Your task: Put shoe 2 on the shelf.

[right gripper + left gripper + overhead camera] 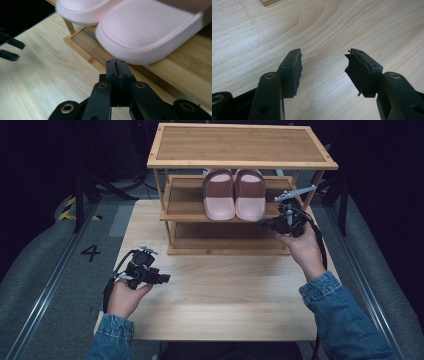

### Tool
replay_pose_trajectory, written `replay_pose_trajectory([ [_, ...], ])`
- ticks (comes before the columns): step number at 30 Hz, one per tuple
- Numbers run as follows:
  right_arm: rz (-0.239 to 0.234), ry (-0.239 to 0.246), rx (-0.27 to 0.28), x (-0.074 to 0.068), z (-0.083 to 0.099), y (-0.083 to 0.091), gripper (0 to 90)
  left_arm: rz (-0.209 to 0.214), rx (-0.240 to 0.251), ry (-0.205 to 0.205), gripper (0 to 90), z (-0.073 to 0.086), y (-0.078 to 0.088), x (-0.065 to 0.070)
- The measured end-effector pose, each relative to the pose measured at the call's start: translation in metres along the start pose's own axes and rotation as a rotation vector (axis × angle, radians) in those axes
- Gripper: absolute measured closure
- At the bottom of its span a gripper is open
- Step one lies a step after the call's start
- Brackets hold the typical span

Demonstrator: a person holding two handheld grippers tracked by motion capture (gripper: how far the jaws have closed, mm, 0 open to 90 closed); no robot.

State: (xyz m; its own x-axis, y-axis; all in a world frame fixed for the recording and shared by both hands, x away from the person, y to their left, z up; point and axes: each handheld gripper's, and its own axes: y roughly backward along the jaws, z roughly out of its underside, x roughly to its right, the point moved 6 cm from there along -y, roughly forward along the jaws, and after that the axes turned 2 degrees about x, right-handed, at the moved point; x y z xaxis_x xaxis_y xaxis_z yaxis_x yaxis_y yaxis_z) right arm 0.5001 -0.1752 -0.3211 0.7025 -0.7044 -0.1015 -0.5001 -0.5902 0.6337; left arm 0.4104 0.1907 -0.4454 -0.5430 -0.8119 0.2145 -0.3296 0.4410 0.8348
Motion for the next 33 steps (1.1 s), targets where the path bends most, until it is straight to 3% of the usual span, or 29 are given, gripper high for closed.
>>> replay_pose_trajectory([
  [2, 0.005, 0.025, 0.026, -0.001, 0.001, 0.012, 86.9, 0.002, 0.001, 0.003, 44.5, 0.0, 0.0, 0.0],
  [7, 0.019, 0.027, 0.042, 0.006, 0.008, 0.036, 79.2, 0.002, 0.006, -0.01, 44.3, 0.0, 0.002, 0.001],
  [13, 0.081, 0.07, 0.011, 0.017, 0.035, 0.058, 62.3, -0.008, 0.016, -0.026, 42.3, 0.001, 0.004, -0.001],
  [19, 0.129, 0.034, -0.011, 0.035, 0.068, 0.072, 45.5, -0.025, 0.022, -0.036, 41.4, 0.004, 0.004, -0.006],
  [24, 0.159, 0.013, -0.021, 0.05, 0.102, 0.078, 34.4, -0.035, 0.027, -0.056, 39.5, 0.005, 0.0, -0.008],
  [25, 0.185, 0.004, -0.008, 0.053, 0.11, 0.078, 31.6, -0.037, 0.02, -0.064, 38.8, 0.005, 0.0, -0.008],
  [28, 0.219, 0.044, -0.055, 0.059, 0.142, 0.073, 30.2, -0.056, 0.01, -0.088, 37.4, 0.008, -0.005, -0.008],
  [30, 0.217, 0.048, -0.081, 0.06, 0.152, 0.07, 29.0, -0.074, 0.006, -0.094, 37.4, 0.01, -0.007, -0.01],
  [31, 0.221, 0.038, -0.111, 0.062, 0.166, 0.065, 28.4, -0.078, 0.004, -0.09, 37.4, 0.012, -0.009, -0.01],
  [33, 0.22, -0.028, -0.131, 0.066, 0.184, 0.058, 23.8, -0.08, 0.001, -0.085, 37.6, 0.016, -0.011, -0.012],
])
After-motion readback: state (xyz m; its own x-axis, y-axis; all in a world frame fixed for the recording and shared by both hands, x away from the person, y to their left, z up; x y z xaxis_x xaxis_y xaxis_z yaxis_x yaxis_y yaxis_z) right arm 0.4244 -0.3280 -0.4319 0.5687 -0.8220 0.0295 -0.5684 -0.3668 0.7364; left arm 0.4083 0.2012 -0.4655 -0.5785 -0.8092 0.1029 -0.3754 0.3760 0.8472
